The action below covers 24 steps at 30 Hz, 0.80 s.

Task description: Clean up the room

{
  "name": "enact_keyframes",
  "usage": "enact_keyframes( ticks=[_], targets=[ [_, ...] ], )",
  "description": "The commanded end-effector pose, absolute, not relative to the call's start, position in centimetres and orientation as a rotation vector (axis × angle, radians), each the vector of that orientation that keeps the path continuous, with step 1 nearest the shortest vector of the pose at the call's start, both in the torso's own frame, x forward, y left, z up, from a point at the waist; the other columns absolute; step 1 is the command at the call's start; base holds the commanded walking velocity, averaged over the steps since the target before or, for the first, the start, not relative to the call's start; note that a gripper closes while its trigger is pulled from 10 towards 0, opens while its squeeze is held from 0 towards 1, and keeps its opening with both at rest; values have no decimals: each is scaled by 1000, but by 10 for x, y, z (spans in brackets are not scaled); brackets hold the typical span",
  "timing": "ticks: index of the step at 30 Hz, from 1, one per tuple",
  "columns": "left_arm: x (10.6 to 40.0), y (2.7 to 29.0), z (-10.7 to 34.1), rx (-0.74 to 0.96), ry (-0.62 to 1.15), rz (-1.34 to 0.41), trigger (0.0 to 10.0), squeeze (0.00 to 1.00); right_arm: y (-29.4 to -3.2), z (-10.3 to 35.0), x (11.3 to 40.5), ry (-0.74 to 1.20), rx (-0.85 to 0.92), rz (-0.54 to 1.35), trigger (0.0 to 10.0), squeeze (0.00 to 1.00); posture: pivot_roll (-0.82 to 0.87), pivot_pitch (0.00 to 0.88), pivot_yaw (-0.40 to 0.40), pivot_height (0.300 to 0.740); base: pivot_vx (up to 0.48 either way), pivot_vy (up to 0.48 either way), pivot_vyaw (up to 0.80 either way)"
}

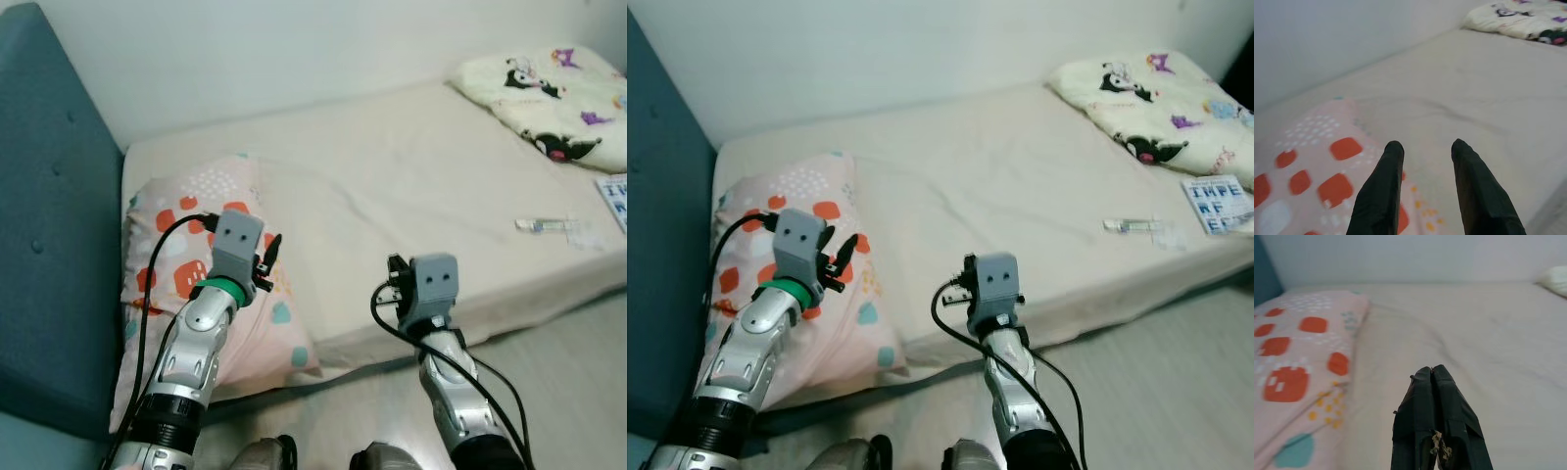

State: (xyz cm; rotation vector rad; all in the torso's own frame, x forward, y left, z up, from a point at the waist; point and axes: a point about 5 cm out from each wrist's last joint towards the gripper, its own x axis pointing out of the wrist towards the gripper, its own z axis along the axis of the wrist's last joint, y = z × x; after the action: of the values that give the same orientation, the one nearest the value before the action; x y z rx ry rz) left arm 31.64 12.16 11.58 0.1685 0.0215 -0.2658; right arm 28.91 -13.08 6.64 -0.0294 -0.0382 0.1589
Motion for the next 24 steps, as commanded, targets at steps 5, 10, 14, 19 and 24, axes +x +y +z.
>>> enact_keyframes(
  ticks=[5, 10, 14, 19, 24],
  targets=[
    [316, 121, 110, 201, 26, -272, 10000, 0, -124, 67, 289, -45, 6, 181, 10000, 0, -47, 15, 74, 740, 0, 0, 83],
    [317, 121, 109, 211, 19, -276, 10000, 0, -122, 67, 289, -44, 11, 195, 10000, 0, -47, 19, 70, 740, 0, 0, 0],
    [318, 119, 109, 225, 11, -282, 10000, 0, -122, 66, 289, -42, 11, 198, 10000, 0, -47, 22, 70, 740, 0, 0, 0],
    [318, 117, 107, 241, 4, -288, 10000, 0, -122, 65, 288, -41, 11, 196, 10000, 0, -51, 25, 72, 740, 333, -124, 0],
    [318, 115, 106, 251, -5, -301, 10000, 0, -122, 64, 288, -39, 13, 201, 10000, 0, -49, 26, 73, 740, 254, -403, 0]
  ],
)
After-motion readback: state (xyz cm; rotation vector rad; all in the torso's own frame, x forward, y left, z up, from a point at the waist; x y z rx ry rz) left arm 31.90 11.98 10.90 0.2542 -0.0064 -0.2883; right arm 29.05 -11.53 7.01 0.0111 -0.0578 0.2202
